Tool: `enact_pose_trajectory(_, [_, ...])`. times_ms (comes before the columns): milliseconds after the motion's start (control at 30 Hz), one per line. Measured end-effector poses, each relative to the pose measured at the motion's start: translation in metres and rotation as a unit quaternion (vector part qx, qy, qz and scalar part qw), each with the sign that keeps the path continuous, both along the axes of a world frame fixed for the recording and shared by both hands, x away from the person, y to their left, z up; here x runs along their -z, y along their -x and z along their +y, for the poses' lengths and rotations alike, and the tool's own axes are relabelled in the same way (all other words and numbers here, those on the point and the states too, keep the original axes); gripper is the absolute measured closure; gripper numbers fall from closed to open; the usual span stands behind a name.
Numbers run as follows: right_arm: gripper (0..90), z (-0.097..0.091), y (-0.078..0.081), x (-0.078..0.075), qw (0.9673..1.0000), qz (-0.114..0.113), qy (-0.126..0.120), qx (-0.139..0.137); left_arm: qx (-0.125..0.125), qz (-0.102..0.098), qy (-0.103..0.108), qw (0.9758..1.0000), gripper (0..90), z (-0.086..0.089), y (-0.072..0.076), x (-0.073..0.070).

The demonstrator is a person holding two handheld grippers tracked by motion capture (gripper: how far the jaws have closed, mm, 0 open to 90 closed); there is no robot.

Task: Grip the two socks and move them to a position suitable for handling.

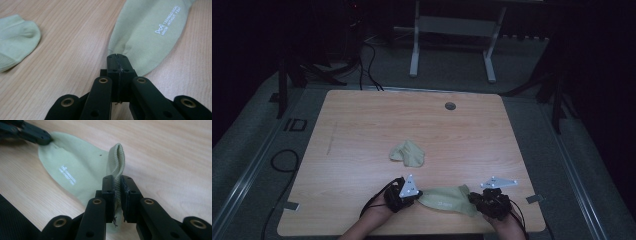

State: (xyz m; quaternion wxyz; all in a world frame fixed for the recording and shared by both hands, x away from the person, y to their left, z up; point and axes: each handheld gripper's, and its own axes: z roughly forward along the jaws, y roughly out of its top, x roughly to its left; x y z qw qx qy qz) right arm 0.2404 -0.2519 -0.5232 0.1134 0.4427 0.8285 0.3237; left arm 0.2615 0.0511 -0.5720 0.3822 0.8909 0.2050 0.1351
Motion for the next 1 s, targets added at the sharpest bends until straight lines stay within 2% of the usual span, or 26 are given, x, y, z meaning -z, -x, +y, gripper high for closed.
enact_pose_trajectory(167, [72.1,-0.010,-0.003,0.010,0.9996,0.010,0.009,0.026,0.002,0.002,0.001,1.0000,89.1,-0.001,-0.001,0.000])
enact_pose_trajectory(333, [66.8,-0.020,-0.005,0.009,0.9991,0.011,0.009,0.040,0.001,0.010,0.009,0.9999,88.8,0.000,-0.003,0.000])
enact_pose_trajectory(367, [66.8,-0.020,-0.005,0.009,0.9991,0.011,0.009,0.040,0.001,0.010,0.009,0.9999,86.7,0.000,-0.003,0.000])
enact_pose_trajectory(400, [62.8,-0.022,-0.006,0.007,0.9990,0.007,0.006,0.044,0.003,0.021,0.020,0.9996,83.6,0.001,-0.004,0.000])
enact_pose_trajectory(433, [60.8,-0.022,-0.007,0.005,0.9991,0.005,0.005,0.042,0.002,0.024,0.021,0.9995,80.4,0.000,-0.004,-0.001])
enact_pose_trajectory(500, [59.0,-0.022,-0.007,0.003,0.9991,0.001,0.005,0.042,0.002,0.026,0.025,0.9993,73.2,0.001,-0.003,-0.002])
enact_pose_trajectory(533, [56.5,-0.021,-0.009,0.002,0.9991,-0.002,0.004,0.042,0.004,0.030,0.041,0.9987,73.2,0.003,-0.002,-0.007])
enact_pose_trajectory(567, [56.5,-0.021,-0.009,0.002,0.9991,-0.002,0.004,0.042,0.004,0.030,0.041,0.9987,66.5,0.003,-0.002,-0.007])
enact_pose_trajectory(633, [51.2,-0.016,-0.016,-0.004,0.9995,-0.009,0.000,0.031,0.001,0.030,0.061,0.9977,61.3,0.008,0.001,-0.014])
enact_pose_trajectory(767, [48.2,-0.006,-0.029,-0.007,0.9998,-0.011,0.008,0.016,-0.005,0.031,0.062,0.9976,57.5,0.017,0.006,-0.019])
enact_pose_trajectory(900, [46.9,0.006,-0.040,-0.010,0.9998,-0.015,0.012,0.004,-0.008,0.038,0.061,0.9974,57.5,0.026,0.010,-0.018])
enact_pose_trajectory(933, [45.9,0.014,-0.048,-0.010,0.9997,-0.016,0.015,-0.005,-0.014,0.041,0.057,0.9974,57.4,0.032,0.011,-0.016])
enact_pose_trajectory(1000, [45.5,0.024,-0.056,-0.011,0.9996,-0.015,0.018,-0.015,-0.018,0.047,0.063,0.9967,57.4,0.037,0.011,-0.016])
